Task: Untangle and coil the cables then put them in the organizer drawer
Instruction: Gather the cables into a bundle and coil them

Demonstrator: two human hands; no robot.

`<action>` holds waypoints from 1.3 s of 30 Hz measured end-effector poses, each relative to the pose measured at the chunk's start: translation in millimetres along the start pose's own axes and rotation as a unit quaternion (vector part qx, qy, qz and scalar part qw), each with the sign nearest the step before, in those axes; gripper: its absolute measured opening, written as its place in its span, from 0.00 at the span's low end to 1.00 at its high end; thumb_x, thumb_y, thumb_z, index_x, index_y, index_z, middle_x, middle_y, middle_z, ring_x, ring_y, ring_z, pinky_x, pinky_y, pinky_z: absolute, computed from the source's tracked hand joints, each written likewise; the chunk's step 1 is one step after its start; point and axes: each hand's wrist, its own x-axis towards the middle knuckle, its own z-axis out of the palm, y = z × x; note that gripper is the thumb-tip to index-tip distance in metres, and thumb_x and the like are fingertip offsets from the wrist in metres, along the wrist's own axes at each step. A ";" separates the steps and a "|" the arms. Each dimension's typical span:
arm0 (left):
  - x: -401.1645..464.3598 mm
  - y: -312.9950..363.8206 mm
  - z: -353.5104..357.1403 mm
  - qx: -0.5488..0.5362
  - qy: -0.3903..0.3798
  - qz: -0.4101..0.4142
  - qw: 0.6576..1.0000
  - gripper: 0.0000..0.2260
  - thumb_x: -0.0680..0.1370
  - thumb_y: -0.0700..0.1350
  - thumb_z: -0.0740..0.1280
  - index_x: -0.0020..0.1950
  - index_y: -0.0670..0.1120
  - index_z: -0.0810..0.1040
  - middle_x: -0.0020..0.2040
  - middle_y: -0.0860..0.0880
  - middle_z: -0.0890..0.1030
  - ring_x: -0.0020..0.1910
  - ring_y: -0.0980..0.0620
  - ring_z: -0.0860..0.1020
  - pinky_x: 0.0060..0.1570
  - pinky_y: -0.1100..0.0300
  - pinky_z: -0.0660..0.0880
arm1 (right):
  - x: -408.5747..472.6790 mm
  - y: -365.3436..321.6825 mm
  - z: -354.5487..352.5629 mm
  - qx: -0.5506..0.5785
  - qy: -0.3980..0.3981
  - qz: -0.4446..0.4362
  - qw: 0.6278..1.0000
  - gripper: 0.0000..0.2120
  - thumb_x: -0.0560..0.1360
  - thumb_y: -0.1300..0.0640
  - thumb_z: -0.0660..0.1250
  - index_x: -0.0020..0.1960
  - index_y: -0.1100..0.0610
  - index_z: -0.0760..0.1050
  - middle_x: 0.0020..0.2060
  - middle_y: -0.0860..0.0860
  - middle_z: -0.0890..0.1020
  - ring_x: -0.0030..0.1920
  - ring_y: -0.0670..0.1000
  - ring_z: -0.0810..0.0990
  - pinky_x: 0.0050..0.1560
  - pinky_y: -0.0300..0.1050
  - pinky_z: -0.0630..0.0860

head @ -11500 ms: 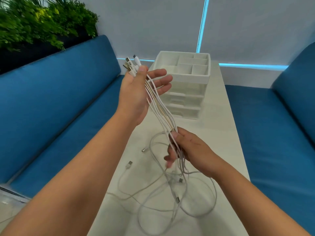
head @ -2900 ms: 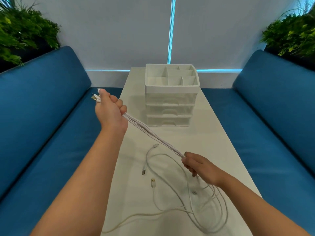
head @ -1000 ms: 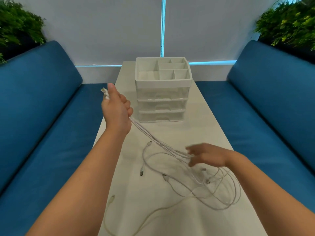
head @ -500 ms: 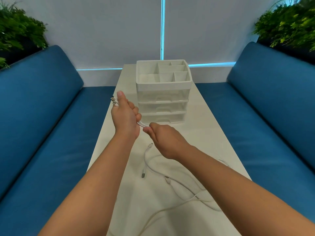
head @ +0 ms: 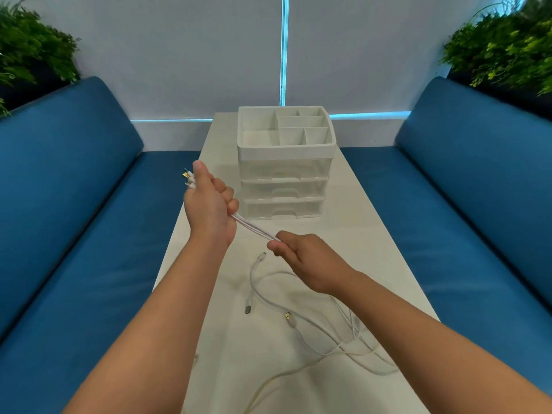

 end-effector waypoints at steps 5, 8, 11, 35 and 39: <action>12.1 6.0 -10.4 0.000 0.017 0.012 1.000 0.18 0.83 0.54 0.59 0.36 0.49 0.63 0.25 0.55 0.60 0.22 0.57 0.57 0.20 0.64 0.56 | -12.1 15.1 -2.2 0.045 -0.026 0.020 0.998 0.19 0.80 0.39 0.53 0.43 0.51 0.71 0.32 0.46 0.77 0.35 0.47 0.74 0.42 0.49 0.74; 14.3 0.5 -18.2 0.005 0.031 0.007 0.999 0.18 0.83 0.54 0.59 0.36 0.49 0.63 0.26 0.54 0.60 0.22 0.57 0.57 0.21 0.64 0.56 | -12.9 16.4 0.8 -0.004 -0.008 0.016 1.000 0.21 0.80 0.38 0.51 0.44 0.54 0.69 0.36 0.52 0.79 0.38 0.54 0.76 0.43 0.53 0.74; 13.5 -4.0 -23.6 0.000 0.048 -0.004 0.999 0.18 0.83 0.55 0.59 0.36 0.49 0.64 0.27 0.54 0.60 0.23 0.56 0.57 0.22 0.64 0.56 | -13.5 18.7 0.9 0.012 -0.022 0.015 1.000 0.22 0.80 0.39 0.53 0.43 0.57 0.70 0.34 0.51 0.78 0.36 0.51 0.74 0.41 0.49 0.72; 31.2 -87.2 -115.4 -0.151 0.073 -0.334 0.927 0.22 0.76 0.59 0.70 0.54 0.40 0.73 0.50 0.43 0.79 0.51 0.46 0.78 0.53 0.49 0.77 | -17.9 32.7 5.6 -0.094 -0.121 0.112 0.982 0.21 0.82 0.41 0.50 0.36 0.51 0.64 0.32 0.47 0.73 0.35 0.51 0.71 0.40 0.48 0.68; 12.0 -94.4 -105.4 -0.153 0.047 -0.376 0.913 0.32 0.70 0.62 0.74 0.58 0.39 0.71 0.57 0.38 0.78 0.58 0.40 0.78 0.63 0.47 0.74 | -13.9 33.7 6.2 -0.092 -0.129 0.130 0.979 0.21 0.82 0.42 0.50 0.36 0.52 0.64 0.32 0.47 0.71 0.34 0.49 0.69 0.39 0.47 0.67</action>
